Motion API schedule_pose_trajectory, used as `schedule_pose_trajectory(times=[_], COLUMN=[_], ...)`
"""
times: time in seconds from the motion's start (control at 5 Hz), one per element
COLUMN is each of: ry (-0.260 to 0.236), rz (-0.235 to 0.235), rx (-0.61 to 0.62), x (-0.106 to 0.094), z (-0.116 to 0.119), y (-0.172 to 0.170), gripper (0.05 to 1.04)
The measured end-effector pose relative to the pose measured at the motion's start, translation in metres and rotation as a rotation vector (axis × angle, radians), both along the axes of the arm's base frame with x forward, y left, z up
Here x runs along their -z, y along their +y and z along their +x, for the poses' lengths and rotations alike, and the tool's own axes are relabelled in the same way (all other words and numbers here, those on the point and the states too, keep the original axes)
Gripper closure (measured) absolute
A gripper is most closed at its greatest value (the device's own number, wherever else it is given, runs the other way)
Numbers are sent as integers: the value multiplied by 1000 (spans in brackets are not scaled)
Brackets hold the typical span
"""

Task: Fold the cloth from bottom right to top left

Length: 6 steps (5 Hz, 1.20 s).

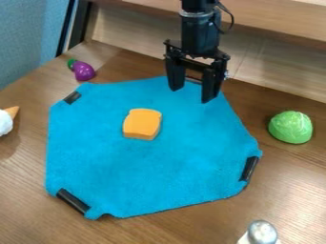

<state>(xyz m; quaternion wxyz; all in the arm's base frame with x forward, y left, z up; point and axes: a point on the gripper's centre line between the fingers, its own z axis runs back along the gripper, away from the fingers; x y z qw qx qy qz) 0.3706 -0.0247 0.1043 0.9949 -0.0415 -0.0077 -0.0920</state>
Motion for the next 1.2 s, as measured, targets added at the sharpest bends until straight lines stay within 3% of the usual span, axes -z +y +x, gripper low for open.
schedule_pose_trajectory(times=[0.4, 0.6, 1.2], ry=[98, 104, 89], rz=[2, 4, 59], rx=[35, 63, -91], x=[35, 38, 51], z=[-6, -7, -29], y=[-20, -43, -93], gripper=[83, 83, 83])
